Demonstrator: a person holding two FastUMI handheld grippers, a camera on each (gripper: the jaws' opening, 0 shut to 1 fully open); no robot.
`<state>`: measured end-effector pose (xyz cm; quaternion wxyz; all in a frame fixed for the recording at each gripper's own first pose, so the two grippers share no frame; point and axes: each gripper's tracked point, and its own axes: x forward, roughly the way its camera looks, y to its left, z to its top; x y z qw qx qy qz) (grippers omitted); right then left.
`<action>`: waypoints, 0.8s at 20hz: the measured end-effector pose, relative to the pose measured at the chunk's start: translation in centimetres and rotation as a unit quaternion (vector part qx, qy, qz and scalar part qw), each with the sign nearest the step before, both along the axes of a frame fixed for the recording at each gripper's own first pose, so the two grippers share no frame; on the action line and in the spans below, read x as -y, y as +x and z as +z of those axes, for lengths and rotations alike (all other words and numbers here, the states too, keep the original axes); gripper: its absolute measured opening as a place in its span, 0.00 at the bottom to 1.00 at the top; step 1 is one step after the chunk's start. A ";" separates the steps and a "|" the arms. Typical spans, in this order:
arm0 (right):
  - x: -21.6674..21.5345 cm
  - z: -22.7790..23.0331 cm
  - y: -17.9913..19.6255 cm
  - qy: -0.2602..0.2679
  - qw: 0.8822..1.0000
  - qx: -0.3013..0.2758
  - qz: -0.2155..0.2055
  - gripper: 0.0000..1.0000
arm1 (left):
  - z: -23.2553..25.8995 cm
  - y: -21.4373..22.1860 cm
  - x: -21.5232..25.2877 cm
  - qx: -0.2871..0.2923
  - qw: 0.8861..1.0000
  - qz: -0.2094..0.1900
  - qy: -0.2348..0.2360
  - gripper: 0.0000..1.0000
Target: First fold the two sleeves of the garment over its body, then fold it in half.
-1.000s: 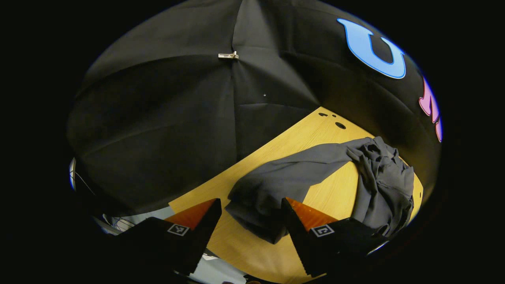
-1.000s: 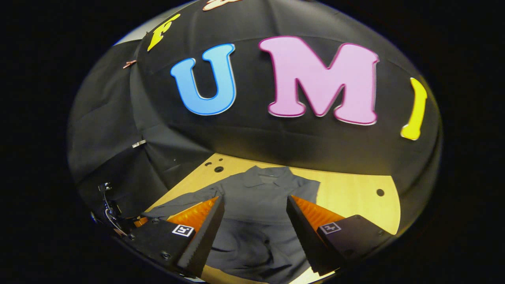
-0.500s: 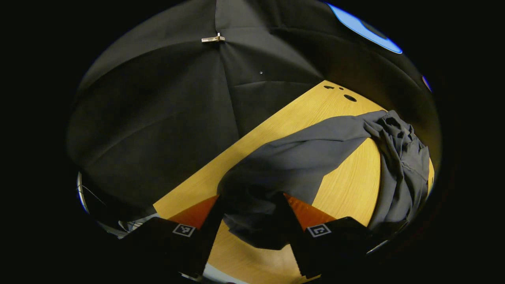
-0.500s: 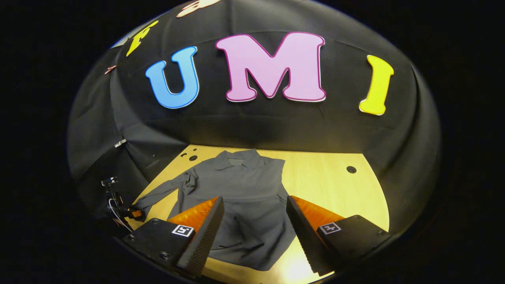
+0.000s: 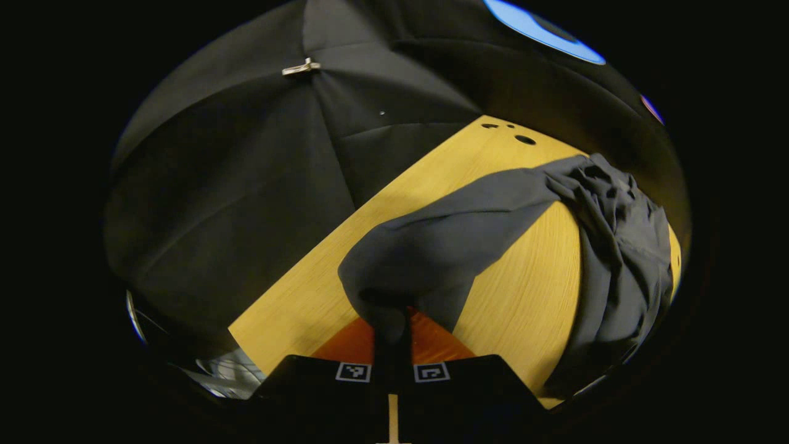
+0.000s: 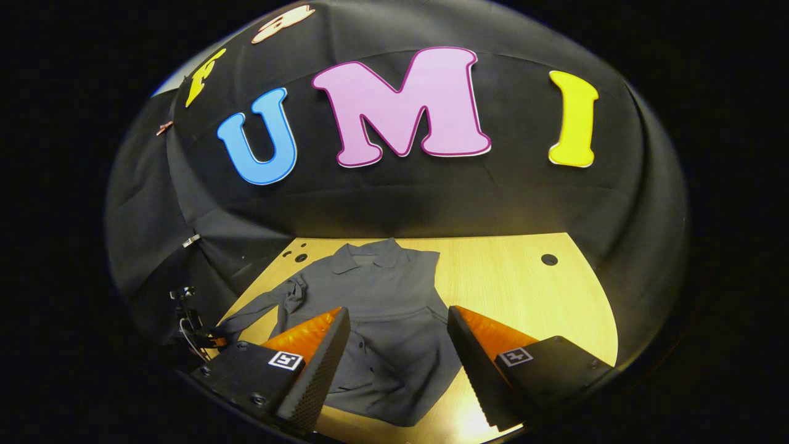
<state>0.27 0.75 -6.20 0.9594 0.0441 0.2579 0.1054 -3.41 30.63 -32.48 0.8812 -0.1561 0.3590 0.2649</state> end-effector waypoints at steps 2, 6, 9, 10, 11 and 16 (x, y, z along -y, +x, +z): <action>1.7 -0.3 -0.8 0.002 1.000 -0.004 -0.013 0.99 | 0.2 0.2 0.4 0.012 1.000 0.008 -0.026 0.07; 5.8 -1.3 -2.0 0.013 0.998 -0.013 -0.063 0.99 | 3.0 0.9 0.0 0.035 0.999 0.012 -0.020 0.06; 8.7 -1.8 -2.7 0.023 0.995 -0.015 -0.100 0.99 | 6.3 2.4 0.0 0.070 0.997 0.015 -0.025 0.05; 9.6 -2.2 -2.8 0.022 0.993 -0.017 -0.111 0.99 | 7.4 3.0 -0.2 0.079 0.996 0.019 -0.029 0.05; 10.5 -2.7 -3.3 0.020 0.992 -0.022 -0.123 0.98 | 8.6 3.7 -0.1 0.092 0.995 0.024 -0.038 0.05; 13.4 -3.0 -5.3 0.018 0.985 -0.023 -0.167 0.98 | 15.6 8.5 0.9 0.148 0.988 0.002 -0.050 0.06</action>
